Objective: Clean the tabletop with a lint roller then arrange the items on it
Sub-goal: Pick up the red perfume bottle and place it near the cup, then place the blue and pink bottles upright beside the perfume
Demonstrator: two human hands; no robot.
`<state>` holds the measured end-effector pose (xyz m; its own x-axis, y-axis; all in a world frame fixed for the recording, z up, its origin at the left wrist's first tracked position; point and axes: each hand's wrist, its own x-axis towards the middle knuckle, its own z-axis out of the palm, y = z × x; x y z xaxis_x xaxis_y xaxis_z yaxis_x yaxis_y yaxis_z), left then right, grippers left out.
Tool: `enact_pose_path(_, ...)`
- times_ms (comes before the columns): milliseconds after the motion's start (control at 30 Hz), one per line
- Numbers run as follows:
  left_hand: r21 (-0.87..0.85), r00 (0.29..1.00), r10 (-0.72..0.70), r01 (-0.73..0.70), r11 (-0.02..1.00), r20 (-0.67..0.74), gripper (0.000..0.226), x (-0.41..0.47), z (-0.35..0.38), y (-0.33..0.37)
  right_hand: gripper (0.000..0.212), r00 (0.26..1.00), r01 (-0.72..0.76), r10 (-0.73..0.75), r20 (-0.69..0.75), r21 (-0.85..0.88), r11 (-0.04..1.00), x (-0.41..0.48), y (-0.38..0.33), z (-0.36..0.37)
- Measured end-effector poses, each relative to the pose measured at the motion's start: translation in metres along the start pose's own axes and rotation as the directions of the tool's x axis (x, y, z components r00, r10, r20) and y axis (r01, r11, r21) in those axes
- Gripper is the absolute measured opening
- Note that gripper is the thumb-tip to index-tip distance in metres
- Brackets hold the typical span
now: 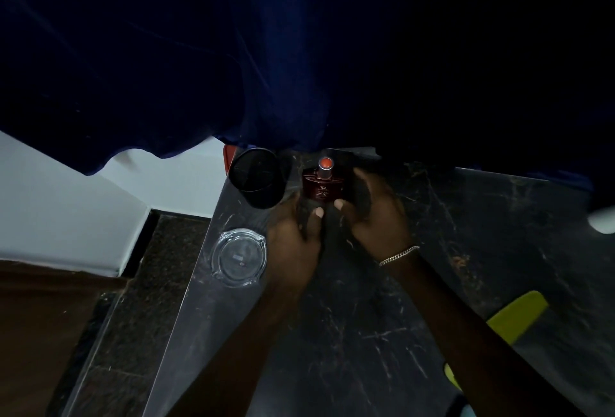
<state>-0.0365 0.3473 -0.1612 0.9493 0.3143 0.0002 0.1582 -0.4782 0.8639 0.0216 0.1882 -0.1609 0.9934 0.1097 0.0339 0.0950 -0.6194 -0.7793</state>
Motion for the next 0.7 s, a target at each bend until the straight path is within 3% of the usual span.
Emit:
enact_pose_path(100, 0.101, 0.998, 0.062, -0.061, 0.993, 0.002, 0.038, -0.032, -0.014, 0.014, 0.069, 1.000, -0.011, 0.010, -0.023, -0.065, 0.998, -0.031, -0.013, -0.022)
enact_pose_path(333, 0.245, 0.981, 0.094, -0.134, 0.960, 0.168, 0.052, -0.105, -0.042, 0.043, 0.068, 0.994, 0.076, -0.090, -0.063, -0.196, 0.978, -0.120, -0.040, -0.075)
enact_pose_path(500, 0.249, 0.966, 0.079, -0.142, 0.958, 0.246, 0.057, -0.161, -0.043, 0.062, 0.069, 0.991, 0.115, -0.129, -0.041, -0.239, 0.964, -0.180, -0.038, -0.108)
enact_pose_path(700, 0.298, 0.935, 0.116, -0.222, 0.928, 0.334, 0.062, -0.226, -0.027, 0.080, 0.069, 0.998, 0.039, -0.050, -0.035, -0.248, 0.968, -0.254, -0.021, -0.143)
